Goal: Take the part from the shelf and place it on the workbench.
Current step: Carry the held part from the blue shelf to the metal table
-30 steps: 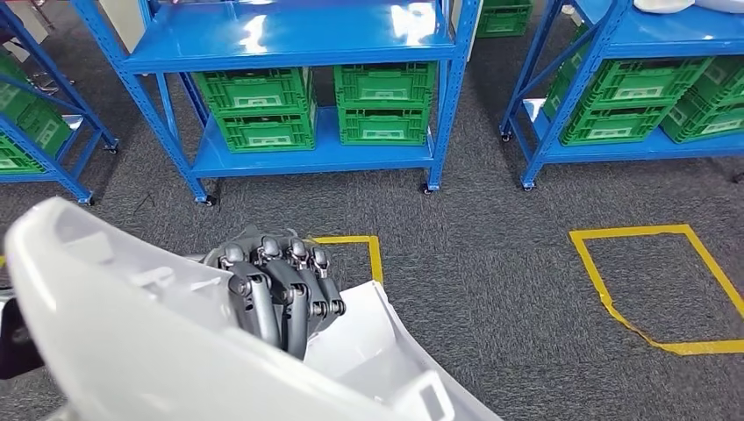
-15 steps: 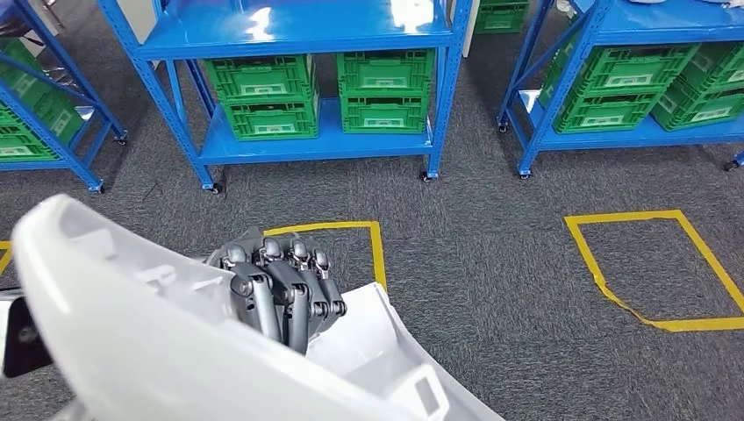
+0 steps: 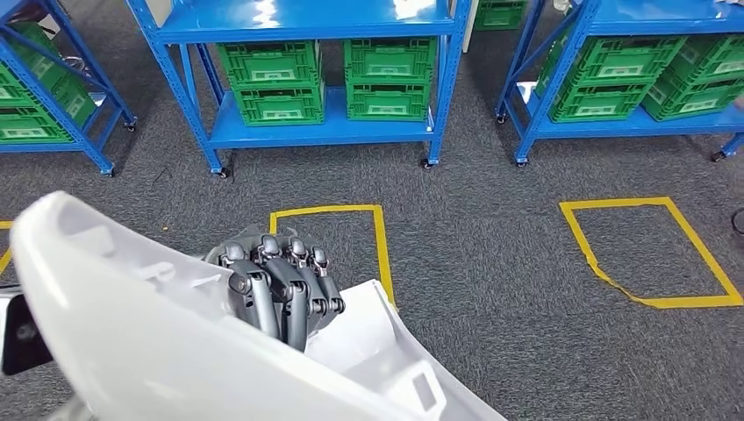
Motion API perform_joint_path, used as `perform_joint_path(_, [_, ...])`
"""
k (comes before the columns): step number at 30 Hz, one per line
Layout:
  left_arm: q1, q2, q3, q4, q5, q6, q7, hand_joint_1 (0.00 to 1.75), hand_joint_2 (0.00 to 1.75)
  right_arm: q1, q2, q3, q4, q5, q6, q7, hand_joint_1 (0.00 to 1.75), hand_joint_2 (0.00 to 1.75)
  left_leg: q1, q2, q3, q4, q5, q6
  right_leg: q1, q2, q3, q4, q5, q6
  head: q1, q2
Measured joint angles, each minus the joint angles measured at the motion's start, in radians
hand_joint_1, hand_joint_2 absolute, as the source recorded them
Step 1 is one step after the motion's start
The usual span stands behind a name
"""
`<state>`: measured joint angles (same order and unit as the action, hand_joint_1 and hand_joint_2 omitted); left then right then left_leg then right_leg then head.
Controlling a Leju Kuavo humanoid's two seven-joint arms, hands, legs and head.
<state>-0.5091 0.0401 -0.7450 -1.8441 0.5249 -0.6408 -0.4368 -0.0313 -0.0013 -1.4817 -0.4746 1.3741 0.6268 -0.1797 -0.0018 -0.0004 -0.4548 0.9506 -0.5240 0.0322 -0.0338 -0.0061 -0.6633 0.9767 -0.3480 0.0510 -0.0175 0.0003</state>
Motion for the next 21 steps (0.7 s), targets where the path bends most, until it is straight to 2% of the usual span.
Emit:
perform_joint_path(1, [0.000, 0.000, 0.000, 0.000, 0.000, 0.000, 0.000, 1.75, 1.75, 0.002, 0.001, 0.000, 0.001, 0.001, 0.000, 0.000, 0.00, 0.00, 0.000, 0.001, -0.014, -0.005, 0.019, 0.009, 0.000, 0.001, -0.012, 0.021, -0.029, -0.006, 0.002, 0.000])
perform_joint_path(2, [0.000, -0.001, -0.001, 0.001, 0.000, 0.000, 0.000, 1.75, 1.75, 0.004, 0.001, 0.001, 0.002, 0.002, 0.000, -0.001, 0.00, 0.00, 0.000, 0.002, -0.031, -0.008, 0.039, 0.017, 0.000, 0.001, -0.028, 0.066, -0.079, -0.016, 0.004, 0.000])
perform_joint_path(3, [0.000, -0.001, -0.001, 0.002, 0.000, 0.000, 0.000, 1.75, 1.75, 0.004, 0.000, 0.002, 0.002, 0.004, 0.000, -0.003, 0.00, 0.00, -0.004, 0.002, -0.051, -0.007, 0.056, 0.022, 0.001, 0.002, -0.046, 0.130, -0.137, -0.025, 0.006, 0.000])
perform_joint_path(4, [0.001, -0.001, -0.002, 0.003, -0.001, 0.000, 0.000, 1.75, 1.75, 0.005, -0.001, 0.003, 0.002, 0.006, 0.000, -0.005, 0.00, 0.00, -0.007, 0.002, -0.071, -0.005, 0.073, 0.025, 0.001, 0.003, -0.059, 0.203, -0.181, -0.028, 0.008, 0.000])
perform_joint_path(5, [0.001, -0.001, -0.003, 0.004, -0.001, 0.000, 0.000, 1.75, 1.75, 0.004, -0.003, 0.005, 0.003, 0.007, 0.000, -0.007, 0.00, 0.00, -0.011, 0.002, -0.093, -0.003, 0.089, 0.027, 0.002, 0.003, -0.065, 0.270, -0.203, -0.024, 0.009, 0.000])
perform_joint_path(6, [0.001, -0.001, -0.004, 0.006, -0.001, 0.000, 0.000, 1.75, 1.75, 0.004, -0.004, 0.006, 0.003, 0.009, 0.000, -0.008, 0.00, 0.00, -0.014, 0.002, -0.115, 0.001, 0.103, 0.028, 0.003, 0.003, -0.059, 0.313, -0.198, -0.014, 0.009, 0.000])
perform_joint_path(7, [0.001, -0.001, -0.004, 0.008, -0.002, 0.001, 0.000, 1.75, 1.75, 0.004, -0.004, 0.008, 0.004, 0.010, 0.000, -0.009, 0.00, 0.00, -0.016, 0.002, -0.137, 0.007, 0.117, 0.027, 0.004, 0.003, -0.036, 0.323, -0.177, -0.003, 0.009, 0.000])
perform_joint_path(8, [0.002, -0.001, -0.004, 0.010, -0.002, 0.001, 0.001, 1.75, 1.75, 0.004, -0.005, 0.009, 0.005, 0.011, 0.000, -0.009, 0.00, 0.00, -0.016, 0.002, -0.160, 0.015, 0.130, 0.026, 0.005, 0.003, 0.004, 0.295, -0.154, 0.005, 0.009, 0.000])
perform_joint_path(9, [0.002, -0.002, -0.004, 0.011, -0.002, 0.001, 0.001, 1.75, 1.75, 0.002, -0.006, 0.011, 0.007, 0.013, 0.000, -0.010, 0.00, 0.00, -0.017, 0.002, -0.181, 0.024, 0.141, 0.023, 0.006, 0.003, 0.062, 0.233, -0.146, 0.006, 0.009, 0.000])
perform_joint_path(10, [0.001, -0.002, -0.004, 0.012, -0.002, 0.001, 0.001, 1.75, 1.75, 0.001, -0.009, 0.012, 0.009, 0.014, -0.001, -0.010, 0.00, 0.00, -0.019, 0.002, -0.200, 0.035, 0.150, 0.019, 0.008, 0.003, 0.129, 0.144, -0.160, 0.001, 0.008, 0.000])
perform_joint_path(11, [0.001, -0.003, -0.004, 0.012, -0.003, 0.001, 0.001, 1.75, 1.75, -0.001, -0.011, 0.014, 0.011, 0.016, -0.001, -0.011, 0.00, 0.00, -0.020, 0.003, -0.213, 0.043, 0.160, 0.015, 0.010, 0.004, 0.179, 0.070, -0.181, -0.008, 0.007, 0.000])
perform_joint_path(12, [0.001, -0.004, -0.004, 0.012, -0.003, 0.001, 0.002, 1.75, 1.75, -0.003, -0.013, 0.014, 0.014, 0.018, -0.002, -0.012, 0.00, 0.00, -0.020, 0.004, -0.222, 0.048, 0.170, 0.010, 0.013, 0.004, 0.209, 0.017, -0.202, -0.016, 0.007, 0.000])
perform_joint_path(13, [0.002, -0.005, -0.004, 0.013, -0.002, 0.002, 0.003, 1.75, 1.75, -0.004, -0.014, 0.015, 0.017, 0.019, -0.004, -0.012, 0.00, 0.00, -0.020, 0.004, -0.228, 0.050, 0.182, 0.005, 0.016, 0.005, 0.217, -0.009, -0.211, -0.023, 0.006, 0.000])
perform_joint_path(14, [0.002, -0.006, -0.004, 0.015, -0.002, 0.003, 0.004, 1.75, 1.75, -0.003, -0.014, 0.015, 0.021, 0.020, -0.006, -0.012, 0.00, 0.00, -0.018, 0.005, -0.232, 0.049, 0.191, 0.000, 0.015, 0.004, 0.206, -0.006, -0.204, -0.030, 0.006, 0.000])
perform_joint_path(15, [0.003, -0.005, -0.004, 0.017, -0.002, 0.004, 0.006, 1.75, 1.75, -0.001, -0.015, 0.015, 0.026, 0.022, -0.009, -0.012, 0.00, 0.00, -0.016, 0.003, -0.238, 0.053, 0.183, -0.007, 0.014, 0.002, 0.197, -0.005, -0.194, -0.037, 0.006, 0.000])
perform_joint_path(16, [0.004, -0.005, -0.004, 0.019, -0.002, 0.005, 0.007, 1.75, 1.75, 0.000, -0.016, 0.015, 0.029, 0.024, -0.012, -0.011, 0.00, 0.00, -0.012, 0.002, -0.245, 0.072, 0.154, -0.015, 0.011, 0.000, 0.187, -0.005, -0.181, -0.044, 0.005, 0.000])
perform_joint_path(17, [0.004, -0.005, -0.004, 0.020, -0.002, 0.006, 0.009, 1.75, 1.75, 0.001, -0.017, 0.015, 0.033, 0.025, -0.014, -0.011, 0.00, 0.00, -0.008, 0.001, -0.255, 0.110, 0.106, -0.023, 0.009, -0.002, 0.175, -0.005, -0.167, -0.049, 0.004, 0.000])
perform_joint_path(19, [0.005, -0.005, -0.004, 0.021, -0.002, 0.006, 0.010, 1.75, 1.75, 0.001, -0.018, 0.015, 0.037, 0.025, -0.015, -0.011, 0.00, 0.00, 0.000, 0.000, -0.278, 0.240, -0.004, -0.038, 0.009, -0.003, 0.147, -0.003, -0.139, -0.052, 0.001, 0.000])
perform_joint_path(20, [0.005, -0.005, -0.004, 0.022, -0.002, 0.006, 0.010, 1.75, 1.75, 0.002, -0.018, 0.015, 0.039, 0.025, -0.015, -0.011, 0.00, 0.00, 0.004, 0.000, -0.284, 0.304, -0.031, -0.042, 0.009, -0.003, 0.132, 0.000, -0.126, -0.051, 0.000, 0.000])
perform_joint_path(21, [0.006, -0.004, -0.004, 0.023, -0.002, 0.006, 0.010, 1.75, 1.75, 0.002, -0.018, 0.015, 0.041, 0.025, -0.015, -0.011, 0.00, 0.00, 0.006, 0.000, -0.280, 0.348, -0.034, -0.044, 0.009, -0.003, 0.114, 0.002, -0.114, -0.049, 0.000, 0.000])
